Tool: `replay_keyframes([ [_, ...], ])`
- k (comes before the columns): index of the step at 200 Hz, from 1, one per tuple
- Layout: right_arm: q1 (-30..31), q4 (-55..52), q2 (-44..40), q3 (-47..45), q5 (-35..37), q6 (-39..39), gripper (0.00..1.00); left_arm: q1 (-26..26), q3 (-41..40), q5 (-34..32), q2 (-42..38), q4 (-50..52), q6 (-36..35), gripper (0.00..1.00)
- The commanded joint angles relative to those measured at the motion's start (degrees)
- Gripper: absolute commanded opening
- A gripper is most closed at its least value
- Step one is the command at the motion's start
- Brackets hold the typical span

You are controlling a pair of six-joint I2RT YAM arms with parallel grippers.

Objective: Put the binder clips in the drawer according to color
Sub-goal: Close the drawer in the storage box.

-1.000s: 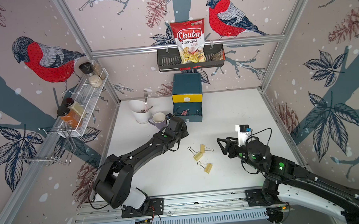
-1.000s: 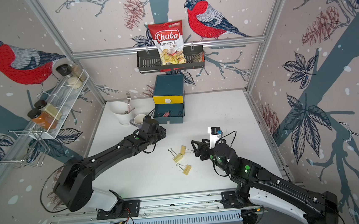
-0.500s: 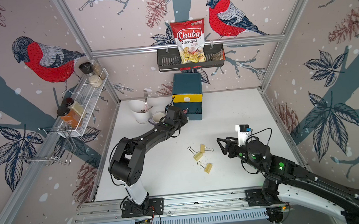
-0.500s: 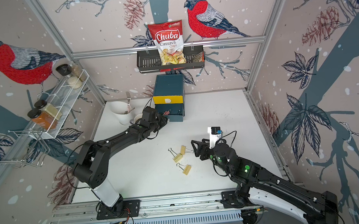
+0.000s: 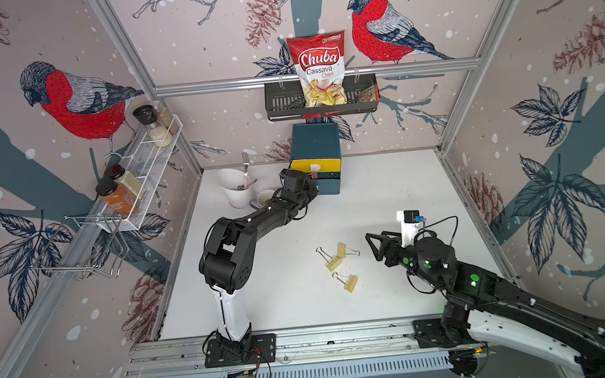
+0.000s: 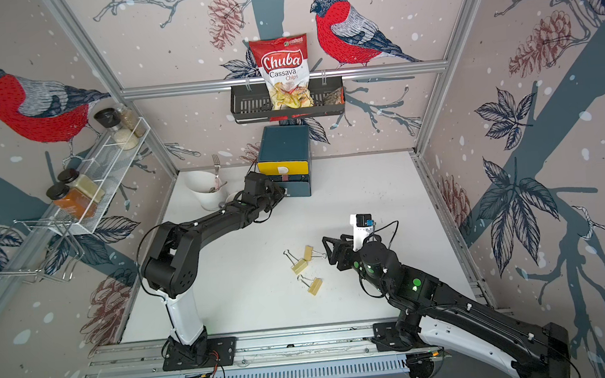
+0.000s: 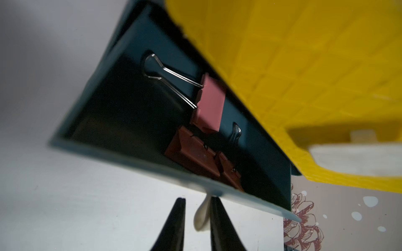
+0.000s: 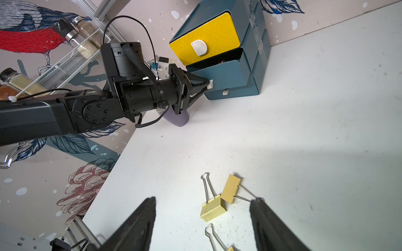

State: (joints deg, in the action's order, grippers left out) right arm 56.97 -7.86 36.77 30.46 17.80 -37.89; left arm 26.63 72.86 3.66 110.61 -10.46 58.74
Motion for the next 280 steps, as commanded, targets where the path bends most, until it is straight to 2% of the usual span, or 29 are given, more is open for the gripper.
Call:
replay_keyframes([
  [1, 0.05, 0.22, -0.46, 0.15, 0.24, -0.54, 0.73, -0.81, -0.52, -0.37, 0.78, -6.11, 3.70, 0.25],
  [118, -0.04, 1.68, 0.78, -0.74, -0.05, -0.61, 0.74, -1.67, 1.31, 0.56, 4.97, -11.72, 10.93, 0.25],
  [175, -0.02, 1.97, 0.78, -1.36, -0.05, -0.96, 0.74, -2.20, 2.91, 1.86, 5.34, -10.80, 10.80, 0.31],
  [220, -0.03, 2.36, 0.98, -1.62, -0.05, -1.13, 0.74, -2.80, 1.36, 3.72, 4.65, -11.45, 10.48, 0.41],
  [258, -0.02, 3.01, 1.02, -2.29, -0.14, -1.40, 0.74, -1.38, -5.16, 1.12, 1.08, -13.16, 11.74, 0.38],
  [280, -0.06, 3.30, 1.51, -2.29, -0.31, -1.40, 0.74, -0.21, -6.77, 0.97, 2.03, -14.97, 12.35, 0.36],
])
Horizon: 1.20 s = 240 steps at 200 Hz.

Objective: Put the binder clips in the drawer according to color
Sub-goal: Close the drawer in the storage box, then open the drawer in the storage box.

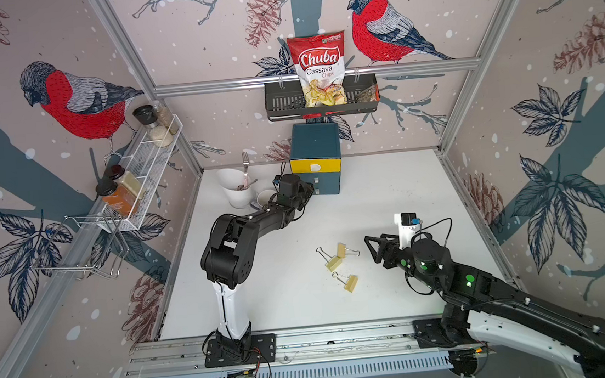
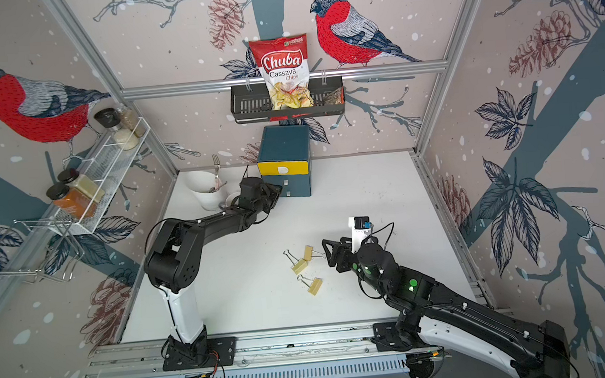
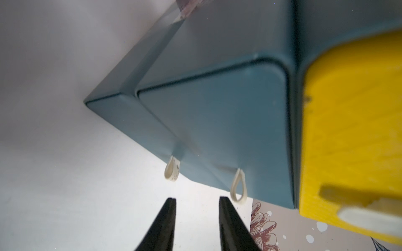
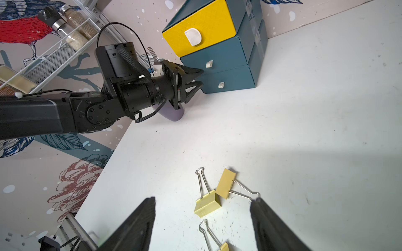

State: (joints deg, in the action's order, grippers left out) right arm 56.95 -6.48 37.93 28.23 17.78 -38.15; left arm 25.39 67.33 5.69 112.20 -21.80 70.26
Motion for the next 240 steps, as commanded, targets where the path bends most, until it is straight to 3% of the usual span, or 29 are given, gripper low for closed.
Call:
replay_keyframes([
  [1, -0.06, 1.92, 0.37, -0.04, -0.29, -1.14, 0.74, 1.10, -1.28, -1.05, 0.54, -3.74, 0.88, 0.36],
  [112, -1.83, 0.97, 0.30, -0.19, -0.67, -0.17, 0.74, 0.88, 4.54, 0.50, 10.86, -7.10, 2.59, 0.36],
  [240, -5.53, 1.74, 0.98, -1.16, -4.47, 0.40, 0.74, 0.45, 6.10, 0.46, 14.11, -12.25, 3.93, 0.27],
])
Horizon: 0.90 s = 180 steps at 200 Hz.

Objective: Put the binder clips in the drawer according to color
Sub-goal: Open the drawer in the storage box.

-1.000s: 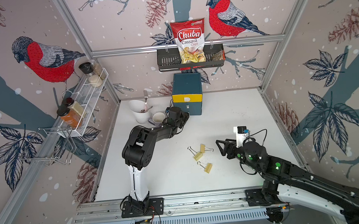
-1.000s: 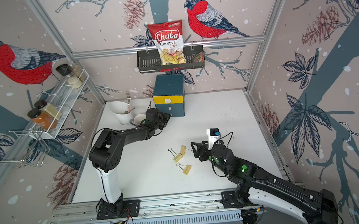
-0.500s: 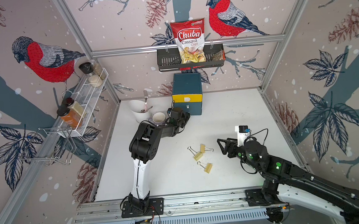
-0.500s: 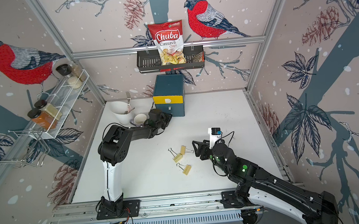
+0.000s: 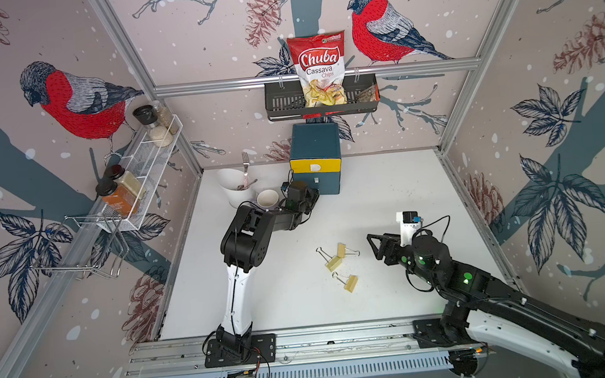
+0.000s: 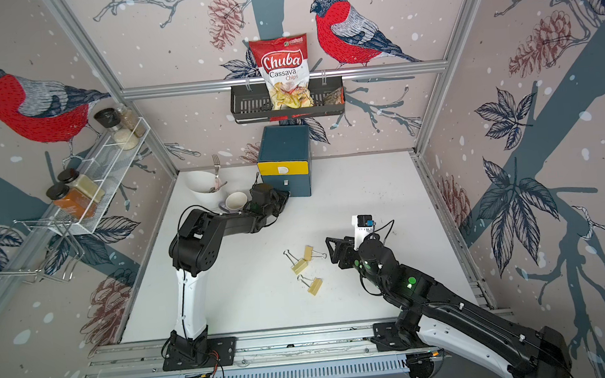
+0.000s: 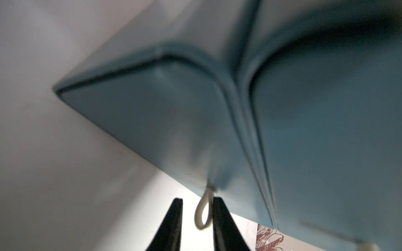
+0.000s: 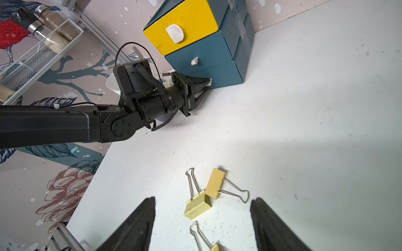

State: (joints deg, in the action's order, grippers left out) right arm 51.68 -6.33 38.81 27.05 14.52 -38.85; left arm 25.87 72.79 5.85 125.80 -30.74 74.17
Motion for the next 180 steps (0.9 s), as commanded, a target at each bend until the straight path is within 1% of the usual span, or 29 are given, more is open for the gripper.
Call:
replay_keyframes([
  [1, -0.31, 1.63, 0.07, 0.02, -1.23, 1.12, 0.74, -0.03, 0.62, 0.31, 0.55, -3.38, 0.01, 0.26],
  [38, -0.84, 2.10, 0.21, -0.57, -1.78, 0.89, 0.74, -0.12, 0.56, 0.49, 1.31, -5.01, 1.05, 0.22],
  [74, -0.97, 2.70, 0.44, -1.12, -2.31, 0.53, 0.74, -0.14, -0.66, -0.22, 0.85, -6.56, 1.74, 0.14],
  [100, -1.03, 2.99, 0.66, -1.21, -2.39, 0.42, 0.74, -0.12, -1.77, -0.82, 0.09, -7.44, 2.19, 0.11],
  [135, -0.97, 3.43, 1.06, -1.30, -2.74, 0.27, 0.74, -0.16, -2.93, -1.19, -0.89, -7.80, 2.42, 0.00],
  [180, -0.97, 3.69, 1.28, -1.30, -2.92, 0.08, 0.74, 0.03, -3.44, -0.57, -1.75, -5.90, 2.13, 0.00],
])
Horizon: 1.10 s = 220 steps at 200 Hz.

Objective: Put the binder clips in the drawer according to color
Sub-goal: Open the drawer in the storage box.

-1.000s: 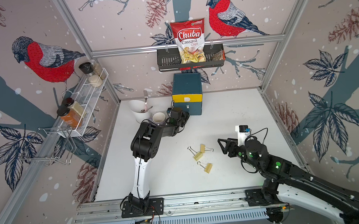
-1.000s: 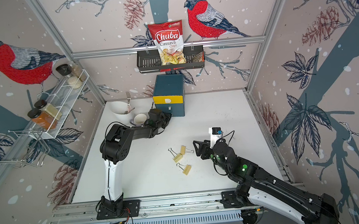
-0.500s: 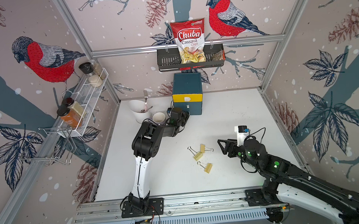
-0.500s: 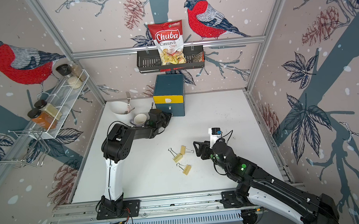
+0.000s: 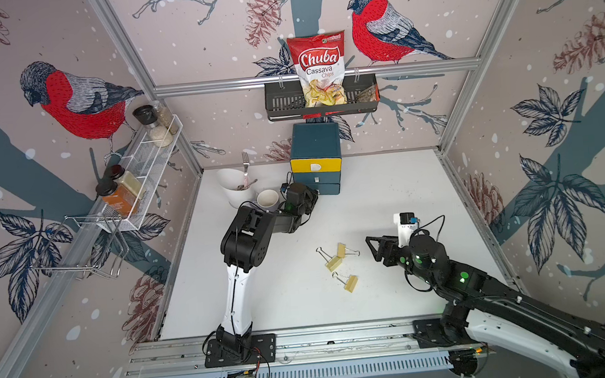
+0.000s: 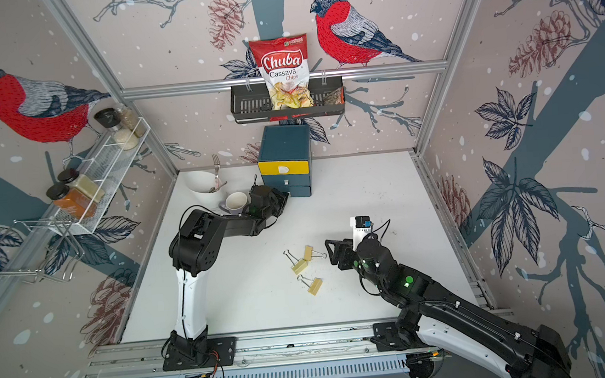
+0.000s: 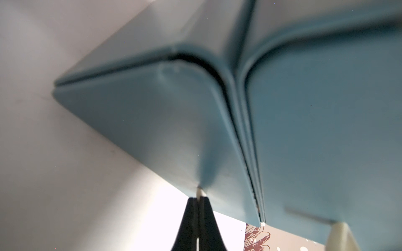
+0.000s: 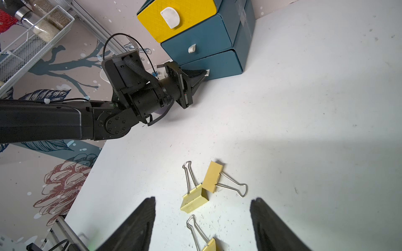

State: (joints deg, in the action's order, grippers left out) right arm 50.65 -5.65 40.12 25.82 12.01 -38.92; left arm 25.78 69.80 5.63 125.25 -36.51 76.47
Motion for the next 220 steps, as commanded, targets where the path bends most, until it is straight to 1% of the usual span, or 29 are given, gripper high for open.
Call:
replay_keyframes([
  [1, 0.06, 3.01, -0.04, -0.07, -0.41, 0.15, 0.74, 0.18, -0.49, -0.35, -1.26, -0.04, -0.17, 0.00],
  [63, 0.13, 3.15, 0.74, -0.01, -0.46, -0.67, 0.74, 2.07, -6.73, -1.84, -6.25, 0.65, -0.90, 0.00],
  [98, 0.82, 0.82, 2.78, 1.25, 0.50, 0.03, 0.74, 3.66, -12.31, -3.56, -9.22, -1.26, -0.79, 0.00],
  [111, 1.64, -1.74, 4.24, 2.63, 1.75, 0.90, 0.74, 4.45, -15.91, -4.55, -10.89, -1.85, -0.86, 0.00],
  [138, 3.44, -7.78, 9.34, 6.78, 3.05, 3.32, 0.74, 5.98, -20.22, -6.03, -14.40, -1.94, -0.99, 0.00],
  [163, 4.87, -14.30, 15.42, 10.83, 2.61, 4.93, 0.75, 6.30, -22.86, -6.08, -16.30, -2.28, -0.36, 0.00],
  [202, 8.51, -21.01, 25.67, 15.88, -0.72, 9.46, 0.80, 7.07, -23.79, -6.17, -17.41, -1.99, -0.36, 0.00],
  [220, 9.96, -22.50, 31.34, 18.06, -3.67, 11.34, 0.83, 7.29, -23.51, -5.92, -17.41, -1.50, -0.39, 0.00],
])
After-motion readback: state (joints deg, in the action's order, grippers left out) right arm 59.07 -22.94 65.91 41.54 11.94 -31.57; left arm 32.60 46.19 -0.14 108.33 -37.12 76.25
